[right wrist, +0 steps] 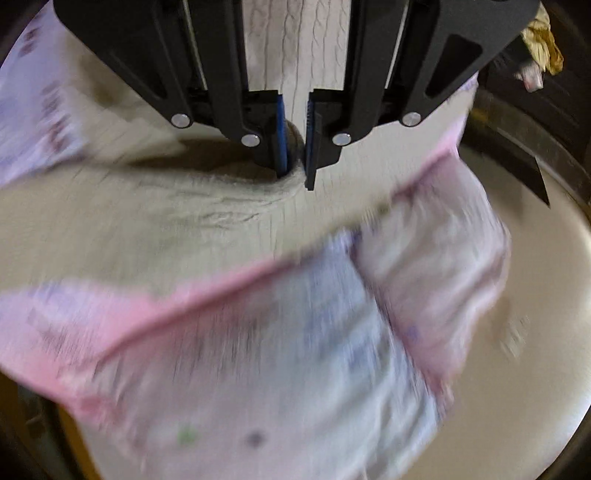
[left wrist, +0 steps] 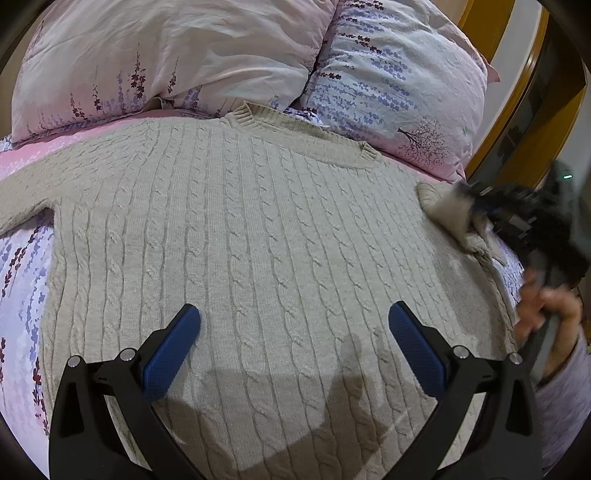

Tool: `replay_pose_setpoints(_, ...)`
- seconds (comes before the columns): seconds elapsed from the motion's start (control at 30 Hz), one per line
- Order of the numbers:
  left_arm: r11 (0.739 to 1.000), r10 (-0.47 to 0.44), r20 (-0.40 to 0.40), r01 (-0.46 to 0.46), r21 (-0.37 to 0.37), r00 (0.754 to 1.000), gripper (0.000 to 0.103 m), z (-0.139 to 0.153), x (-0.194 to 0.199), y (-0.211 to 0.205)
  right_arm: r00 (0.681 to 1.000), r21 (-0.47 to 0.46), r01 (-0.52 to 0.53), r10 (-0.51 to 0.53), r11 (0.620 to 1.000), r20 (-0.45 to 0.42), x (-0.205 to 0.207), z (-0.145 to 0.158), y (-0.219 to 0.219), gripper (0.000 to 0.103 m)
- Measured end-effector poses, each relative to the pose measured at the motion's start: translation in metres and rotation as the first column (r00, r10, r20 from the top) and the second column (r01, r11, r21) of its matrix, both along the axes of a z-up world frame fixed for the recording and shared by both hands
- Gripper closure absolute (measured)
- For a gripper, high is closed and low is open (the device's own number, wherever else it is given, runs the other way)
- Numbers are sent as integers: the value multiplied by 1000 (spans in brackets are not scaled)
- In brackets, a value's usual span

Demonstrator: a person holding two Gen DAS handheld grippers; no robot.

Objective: Fold small clothes
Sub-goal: 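Fold the held sleeve across the sweater body and open the right gripper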

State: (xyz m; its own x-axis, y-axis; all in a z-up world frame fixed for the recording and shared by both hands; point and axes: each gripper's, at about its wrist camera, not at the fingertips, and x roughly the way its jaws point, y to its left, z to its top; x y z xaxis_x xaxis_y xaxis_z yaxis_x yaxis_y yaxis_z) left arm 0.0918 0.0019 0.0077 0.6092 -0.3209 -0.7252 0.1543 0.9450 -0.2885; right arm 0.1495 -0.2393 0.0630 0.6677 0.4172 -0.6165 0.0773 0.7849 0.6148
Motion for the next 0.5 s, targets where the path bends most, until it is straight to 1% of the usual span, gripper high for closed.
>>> replay_pose_setpoints(0.03, 1000, 0, 0, 0, -1, 1000, 1, 0, 0, 0, 1000, 0, -14, 14, 1000, -27, 1, -6, 7, 92)
replay_pose_setpoints(0.07, 1000, 0, 0, 0, -2, 1000, 1, 0, -1, 0, 998, 4, -24, 24, 1000, -52, 4, -11, 9, 87)
replay_pose_setpoints(0.1, 1000, 0, 0, 0, -3, 1000, 1, 0, 0, 0, 997, 6, -29, 30, 1000, -76, 5, -13, 11, 76)
replay_pose_setpoints(0.13, 1000, 1, 0, -1, -3, 1000, 1, 0, 0, 0, 995, 27, -44, 46, 999, -88, 2, -12, 13, 68)
replay_pose_setpoints(0.17, 1000, 1, 0, -1, -4, 1000, 1, 0, -1, 0, 995, 48, -53, 57, 997, -84, -2, -9, 13, 52)
replay_pose_setpoints(0.2, 1000, 2, 0, -2, -5, 1000, 1, 0, -1, 0, 995, 51, -50, 54, 997, -81, -6, -4, 11, 40)
replay_pose_setpoints(0.23, 1000, 2, 0, -2, -6, 1000, 1, 0, -1, 0, 997, 43, -32, 35, 999, -71, -14, 6, 8, 39)
replay_pose_setpoints(0.3, 1000, 3, 1, -3, -13, 1000, 1, 1, -2, 1, 999, 61, 0, 2, 998, -42, -29, 16, -6, 39)
replay_pose_setpoints(0.37, 1000, 4, 2, -4, -24, 1000, 1, 1, -2, 1, 993, 65, 112, -109, 992, -46, -46, 24, -32, 39)
replay_pose_setpoints(0.4, 1000, 5, 3, -5, -26, 1000, 1, 1, -3, 2, 980, 80, 196, -192, 977, -60, -55, 24, -52, 39)
replay_pose_setpoints(0.43, 1000, 5, 3, -5, -29, 1000, 1, 1, -3, 2, 966, 86, 253, -246, 964, -78, -62, 22, -66, 39)
replay_pose_setpoints(0.47, 999, 6, 3, -5, -31, 1000, 1, 1, -3, 1, 944, 86, 321, -312, 943, -105, -68, 19, -84, 42)
replay_pose_setpoints(0.5, 999, 6, 4, -6, -32, 1000, 1, 1, -3, 2, 918, 79, 385, -372, 920, -139, -73, 14, -98, 48)
